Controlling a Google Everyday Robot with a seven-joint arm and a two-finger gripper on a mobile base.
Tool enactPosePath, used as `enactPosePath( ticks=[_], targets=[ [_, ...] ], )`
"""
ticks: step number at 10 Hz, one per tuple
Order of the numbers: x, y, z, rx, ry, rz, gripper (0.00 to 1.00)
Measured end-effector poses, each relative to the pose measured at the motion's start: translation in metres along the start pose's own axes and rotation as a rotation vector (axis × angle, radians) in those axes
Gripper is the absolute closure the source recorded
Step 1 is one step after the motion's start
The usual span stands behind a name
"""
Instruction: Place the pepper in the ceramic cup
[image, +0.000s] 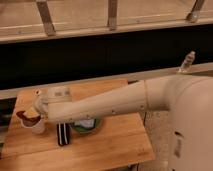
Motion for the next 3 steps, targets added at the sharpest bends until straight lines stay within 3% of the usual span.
enactPosePath(
  ticks=[1, 3],
  targets=[
    [0.014, -0.025, -0.015, 0.057, -0.003, 0.038, 0.2],
    [0.035, -0.053, -0.044, 0.175, -0.011, 0.107, 0.2]
  ],
)
